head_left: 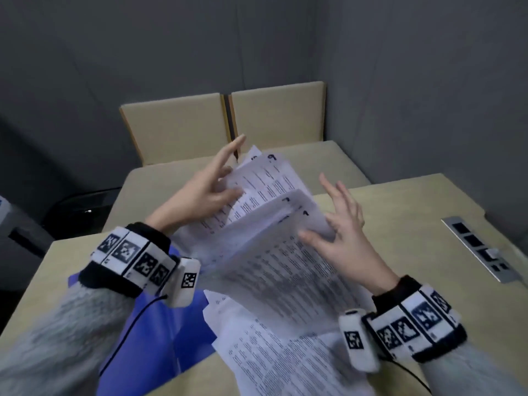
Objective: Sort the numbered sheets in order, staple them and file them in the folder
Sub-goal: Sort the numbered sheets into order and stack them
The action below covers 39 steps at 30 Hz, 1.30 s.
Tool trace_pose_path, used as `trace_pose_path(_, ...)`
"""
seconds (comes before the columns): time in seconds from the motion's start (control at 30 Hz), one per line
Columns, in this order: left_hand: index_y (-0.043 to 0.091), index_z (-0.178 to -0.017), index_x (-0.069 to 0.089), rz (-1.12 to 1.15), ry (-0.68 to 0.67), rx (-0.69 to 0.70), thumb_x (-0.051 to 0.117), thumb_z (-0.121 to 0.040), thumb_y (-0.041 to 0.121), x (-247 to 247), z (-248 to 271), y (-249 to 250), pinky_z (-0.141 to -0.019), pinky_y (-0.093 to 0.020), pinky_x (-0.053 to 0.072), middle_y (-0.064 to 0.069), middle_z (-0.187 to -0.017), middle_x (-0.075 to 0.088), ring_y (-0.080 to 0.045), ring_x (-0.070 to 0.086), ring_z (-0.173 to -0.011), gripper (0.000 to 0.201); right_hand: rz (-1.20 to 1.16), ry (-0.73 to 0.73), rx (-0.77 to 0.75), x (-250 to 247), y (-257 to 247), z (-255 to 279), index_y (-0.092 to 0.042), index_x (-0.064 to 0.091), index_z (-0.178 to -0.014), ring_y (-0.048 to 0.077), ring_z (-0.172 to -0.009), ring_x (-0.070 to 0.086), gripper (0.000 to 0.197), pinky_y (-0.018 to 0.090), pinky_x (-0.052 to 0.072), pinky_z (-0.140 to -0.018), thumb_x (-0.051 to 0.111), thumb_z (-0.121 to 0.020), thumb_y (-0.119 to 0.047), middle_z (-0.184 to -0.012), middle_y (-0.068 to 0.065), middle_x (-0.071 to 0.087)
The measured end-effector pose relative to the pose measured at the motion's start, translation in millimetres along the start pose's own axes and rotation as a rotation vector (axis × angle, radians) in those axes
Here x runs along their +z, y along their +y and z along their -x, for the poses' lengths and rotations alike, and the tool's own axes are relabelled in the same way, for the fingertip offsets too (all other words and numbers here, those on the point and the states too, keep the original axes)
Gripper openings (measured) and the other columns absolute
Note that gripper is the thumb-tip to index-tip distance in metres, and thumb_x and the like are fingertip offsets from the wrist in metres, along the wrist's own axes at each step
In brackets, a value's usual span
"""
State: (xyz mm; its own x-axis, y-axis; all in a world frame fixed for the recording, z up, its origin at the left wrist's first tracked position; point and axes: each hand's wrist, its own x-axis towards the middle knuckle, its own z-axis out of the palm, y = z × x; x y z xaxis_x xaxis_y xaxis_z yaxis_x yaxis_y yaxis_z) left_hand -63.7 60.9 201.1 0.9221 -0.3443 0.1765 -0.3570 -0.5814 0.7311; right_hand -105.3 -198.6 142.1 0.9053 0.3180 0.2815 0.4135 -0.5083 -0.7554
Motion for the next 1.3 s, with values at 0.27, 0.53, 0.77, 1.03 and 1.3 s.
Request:
trace_pose_path(0.27, 0.050, -0.145, 0.015, 0.085, -0.180, 0.039, 0.048, -0.095, 0.017, 53, -1, -44, -0.076, -0.039, 0.050, -0.003, -0.087, 0.059, -0.015, 0.048, -0.073, 0.069, -0.386, -0.183, 0.346, 20, 47, -10, -0.012, 0.067, -0.103, 0.016, -0.100, 0.064, 0.018, 0.029, 0.055, -0.086, 0.067, -0.086, -0.018, -0.113, 0.000, 0.058)
trace_pose_path(0.53, 0.025, -0.093, 0.057, 0.038, 0.014, -0.008, 0.049, -0.092, 0.015, 98, 6, -50, -0.059, -0.026, 0.036, 0.007, -0.077, 0.062, -0.013, 0.044, -0.057, 0.013, -0.668, -0.082, 0.483, 32, 69, 4, 0.001, 0.066, -0.099, 0.015, -0.076, 0.071, 0.012, 0.017, 0.053, -0.061, 0.059, -0.090, -0.003, -0.088, 0.010, 0.074)
trace_pose_path(0.77, 0.011, -0.064, 0.057, 0.056, -0.164, -0.126, 0.064, -0.088, 0.034, 92, -2, -51, -0.060, -0.026, 0.033, 0.010, -0.059, 0.044, -0.004, 0.037, -0.059, 0.034, -0.794, -0.143, 0.481, 29, 73, 1, -0.003, 0.066, -0.105, 0.017, -0.079, 0.073, 0.017, 0.020, 0.054, -0.062, 0.057, -0.091, -0.002, -0.088, 0.006, 0.076)
trace_pose_path(1.03, 0.011, -0.061, 0.058, 0.350, -0.191, -0.395, 0.084, -0.055, 0.050, 104, 1, -53, -0.059, -0.035, 0.034, -0.015, -0.067, 0.057, -0.021, 0.046, -0.062, 0.047, -0.925, -0.171, 0.494, 42, 84, 9, 0.006, 0.060, -0.113, 0.022, -0.085, 0.072, 0.025, 0.023, 0.055, -0.066, 0.056, -0.089, 0.001, -0.100, 0.016, 0.073)
trace_pose_path(1.3, 0.009, -0.067, 0.069, 0.392, -0.342, -0.356, 0.079, -0.075, 0.026, 103, 6, -48, -0.063, -0.018, 0.035, 0.007, -0.059, 0.057, -0.005, 0.047, -0.059, 0.022, -0.988, -0.136, 0.531, 51, 96, 28, 0.009, 0.058, -0.115, 0.020, -0.090, 0.071, 0.028, 0.022, 0.055, -0.070, 0.056, -0.087, 0.003, -0.109, 0.022, 0.068)
